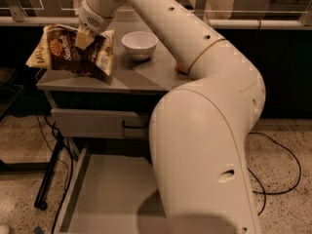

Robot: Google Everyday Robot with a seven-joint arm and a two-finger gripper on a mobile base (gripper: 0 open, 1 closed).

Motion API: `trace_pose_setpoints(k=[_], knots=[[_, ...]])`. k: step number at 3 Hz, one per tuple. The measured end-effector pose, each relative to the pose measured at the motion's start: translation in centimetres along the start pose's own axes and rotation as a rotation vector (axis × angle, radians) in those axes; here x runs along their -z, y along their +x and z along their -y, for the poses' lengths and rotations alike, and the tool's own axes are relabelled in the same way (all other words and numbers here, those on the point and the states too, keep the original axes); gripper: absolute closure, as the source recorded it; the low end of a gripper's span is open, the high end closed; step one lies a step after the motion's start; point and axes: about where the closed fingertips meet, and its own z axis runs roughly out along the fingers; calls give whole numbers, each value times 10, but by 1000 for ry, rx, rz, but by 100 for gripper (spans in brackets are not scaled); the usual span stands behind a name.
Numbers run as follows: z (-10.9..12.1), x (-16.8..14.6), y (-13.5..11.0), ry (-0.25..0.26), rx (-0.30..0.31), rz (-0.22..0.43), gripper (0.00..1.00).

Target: Pick brown chip bag from middle drawer and place on counter

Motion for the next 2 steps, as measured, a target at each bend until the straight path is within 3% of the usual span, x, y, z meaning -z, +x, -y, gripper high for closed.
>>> trace_pose_setpoints(k=[2], knots=[[12, -22, 23, -34, -54, -41, 98]])
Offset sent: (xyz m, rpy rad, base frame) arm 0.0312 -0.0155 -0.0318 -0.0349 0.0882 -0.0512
